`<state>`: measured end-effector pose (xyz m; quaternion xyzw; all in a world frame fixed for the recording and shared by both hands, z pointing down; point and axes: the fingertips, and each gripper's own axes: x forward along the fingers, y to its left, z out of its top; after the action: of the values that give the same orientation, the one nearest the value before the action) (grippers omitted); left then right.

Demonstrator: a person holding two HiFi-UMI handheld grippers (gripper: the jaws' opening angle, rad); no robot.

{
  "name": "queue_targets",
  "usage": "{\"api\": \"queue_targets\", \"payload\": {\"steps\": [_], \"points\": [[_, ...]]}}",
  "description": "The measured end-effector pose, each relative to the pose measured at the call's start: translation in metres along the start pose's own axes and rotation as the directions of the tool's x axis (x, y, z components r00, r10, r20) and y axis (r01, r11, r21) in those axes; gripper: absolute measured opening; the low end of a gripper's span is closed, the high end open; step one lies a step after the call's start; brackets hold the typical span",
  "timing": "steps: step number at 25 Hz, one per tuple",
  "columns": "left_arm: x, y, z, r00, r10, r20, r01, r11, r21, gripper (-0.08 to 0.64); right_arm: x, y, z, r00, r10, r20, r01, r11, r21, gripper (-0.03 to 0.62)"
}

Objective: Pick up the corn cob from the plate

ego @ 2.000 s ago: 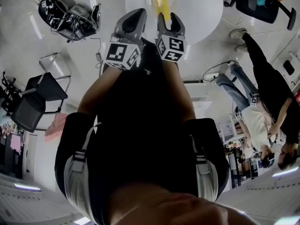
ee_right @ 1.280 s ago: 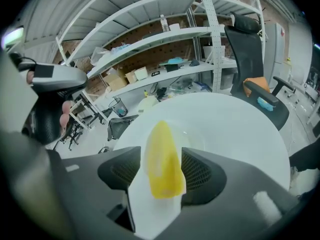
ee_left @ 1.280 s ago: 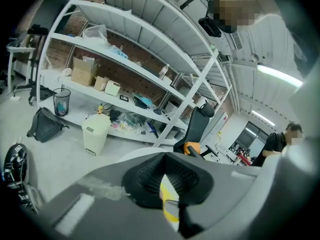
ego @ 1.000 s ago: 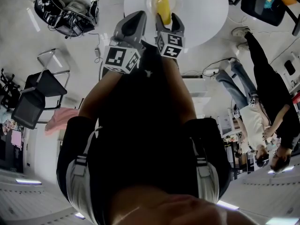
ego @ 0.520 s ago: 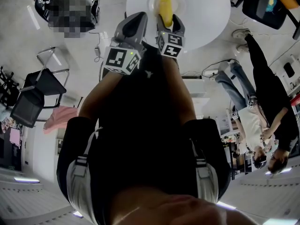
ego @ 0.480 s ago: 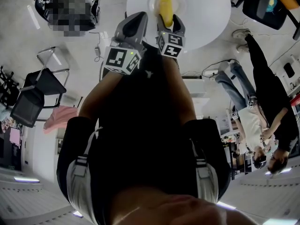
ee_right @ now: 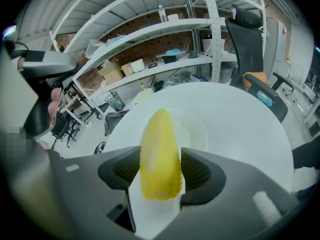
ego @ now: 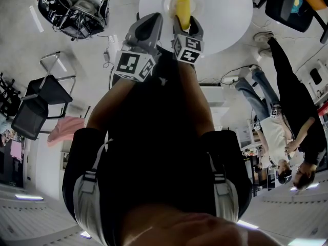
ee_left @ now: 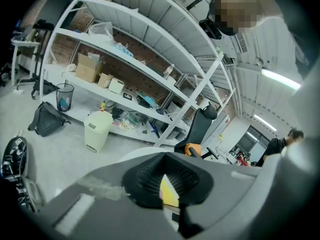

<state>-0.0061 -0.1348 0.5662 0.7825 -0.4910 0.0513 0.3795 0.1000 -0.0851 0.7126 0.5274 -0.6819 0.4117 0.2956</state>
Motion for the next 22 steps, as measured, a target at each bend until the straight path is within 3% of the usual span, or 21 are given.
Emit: {"api": "queue_targets", "payload": {"steps": [22], "points": [[-0.019, -0.007, -0.004, 1.000, -0.004, 0.028, 0.003, 1.000, 0.005, 0.005, -0.018, 0.004, 0.005, 0.997, 0.043, 0.060, -0.048, 0.995, 0.085, 0.253]]}}
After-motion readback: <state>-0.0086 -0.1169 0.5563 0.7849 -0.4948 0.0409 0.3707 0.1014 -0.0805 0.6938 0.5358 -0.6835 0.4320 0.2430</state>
